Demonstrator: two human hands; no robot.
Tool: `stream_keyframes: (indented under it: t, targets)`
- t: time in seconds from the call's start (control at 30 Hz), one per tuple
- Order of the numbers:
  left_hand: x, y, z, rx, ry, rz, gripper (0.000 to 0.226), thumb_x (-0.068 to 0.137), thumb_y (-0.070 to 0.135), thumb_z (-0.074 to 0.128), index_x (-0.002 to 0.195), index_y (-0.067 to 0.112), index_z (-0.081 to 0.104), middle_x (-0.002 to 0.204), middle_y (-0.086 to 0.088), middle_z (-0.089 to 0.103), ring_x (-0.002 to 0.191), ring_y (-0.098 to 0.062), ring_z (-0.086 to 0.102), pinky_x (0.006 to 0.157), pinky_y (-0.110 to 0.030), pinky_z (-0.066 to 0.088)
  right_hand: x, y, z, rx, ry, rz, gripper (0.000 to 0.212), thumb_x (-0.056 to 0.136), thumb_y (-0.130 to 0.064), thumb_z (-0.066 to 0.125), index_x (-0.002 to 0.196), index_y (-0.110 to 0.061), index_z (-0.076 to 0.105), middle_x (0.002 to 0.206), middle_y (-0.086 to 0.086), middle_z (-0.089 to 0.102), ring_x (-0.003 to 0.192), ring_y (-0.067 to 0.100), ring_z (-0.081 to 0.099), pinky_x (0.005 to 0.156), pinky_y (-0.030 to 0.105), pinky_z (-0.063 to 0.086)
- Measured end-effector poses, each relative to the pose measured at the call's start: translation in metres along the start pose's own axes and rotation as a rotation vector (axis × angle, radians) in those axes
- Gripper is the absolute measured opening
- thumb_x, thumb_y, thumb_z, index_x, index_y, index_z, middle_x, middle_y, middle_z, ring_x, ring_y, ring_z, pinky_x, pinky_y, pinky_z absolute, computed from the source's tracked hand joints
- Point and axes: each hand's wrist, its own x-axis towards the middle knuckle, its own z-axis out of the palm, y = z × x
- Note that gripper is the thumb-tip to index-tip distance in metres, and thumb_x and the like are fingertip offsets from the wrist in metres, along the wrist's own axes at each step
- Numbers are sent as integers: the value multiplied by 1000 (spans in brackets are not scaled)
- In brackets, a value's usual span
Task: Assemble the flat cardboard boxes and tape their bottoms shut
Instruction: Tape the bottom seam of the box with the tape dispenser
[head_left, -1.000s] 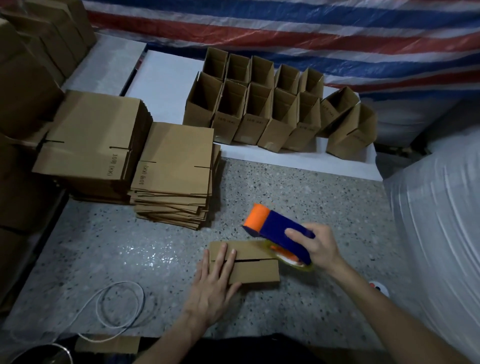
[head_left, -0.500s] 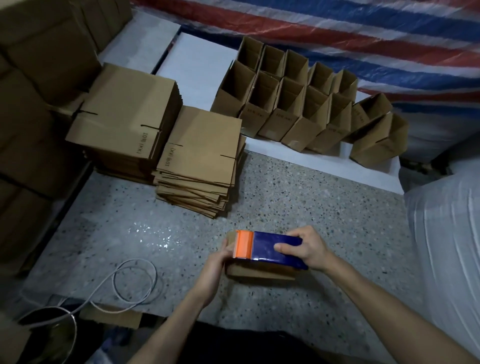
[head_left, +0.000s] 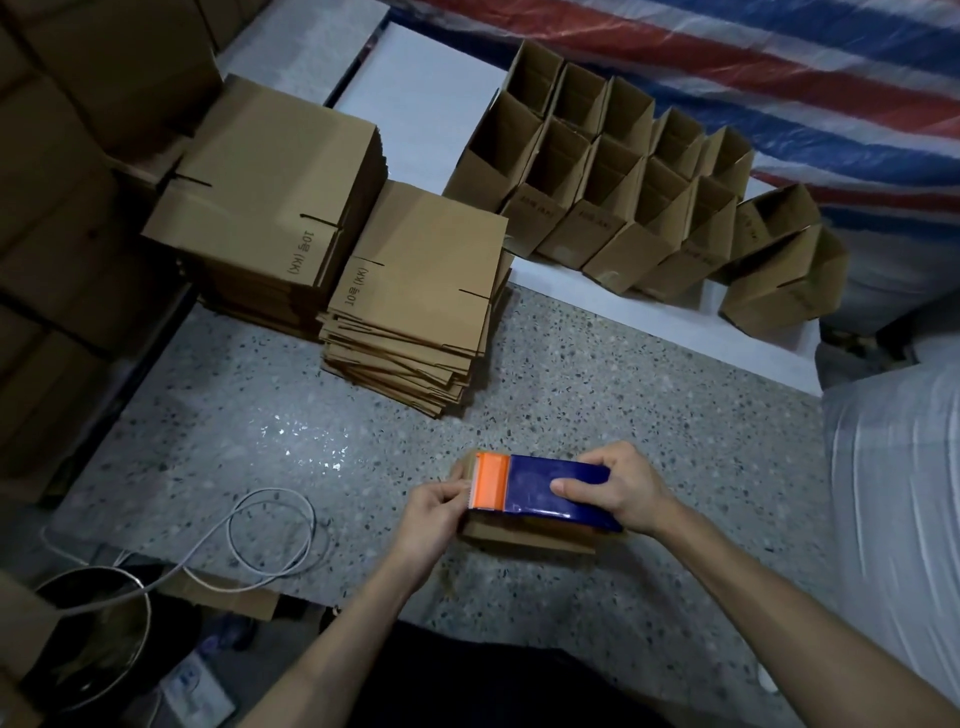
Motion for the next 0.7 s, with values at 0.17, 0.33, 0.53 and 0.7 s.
stream_keyframes:
  t: [0.17, 0.33, 0.53, 0.7]
  targets:
    - [0, -3, -5, -78, 163, 6, 25, 94, -1, 61, 75, -2, 77, 85, -10, 75, 89, -17, 66, 79, -26, 48, 3, -7, -3, -69, -85, 10, 41, 65, -70, 71, 59, -29, 69, 52, -5, 64, 45, 4, 53, 47, 18, 37]
    - [5, -11, -11, -75, 193, 15, 26, 93, -2, 62, 73, 4, 78, 97, -18, 76, 103, -19, 69, 99, -40, 49, 1, -9, -10, -141, -97, 14, 61, 64, -72, 71, 65, -11, 67, 57, 3, 64, 47, 7, 53, 48, 23, 37]
    - [3, -23, -22, -12, 213, 20, 27, 92, 0, 63, 72, 9, 79, 98, -3, 77, 96, -19, 71, 91, -38, 53, -12, -1, -18, -262, -77, 28, 42, 65, -78, 66, 62, -37, 66, 49, -11, 58, 44, 2, 50, 46, 19, 32]
    - [1, -21, -20, -121, 230, -20, 31, 93, -5, 57, 70, 2, 76, 107, -8, 76, 102, -27, 70, 87, -36, 56, -13, -10, -17, -292, -79, 39, 23, 64, -80, 60, 63, -58, 64, 52, -17, 62, 47, -1, 56, 46, 15, 35]
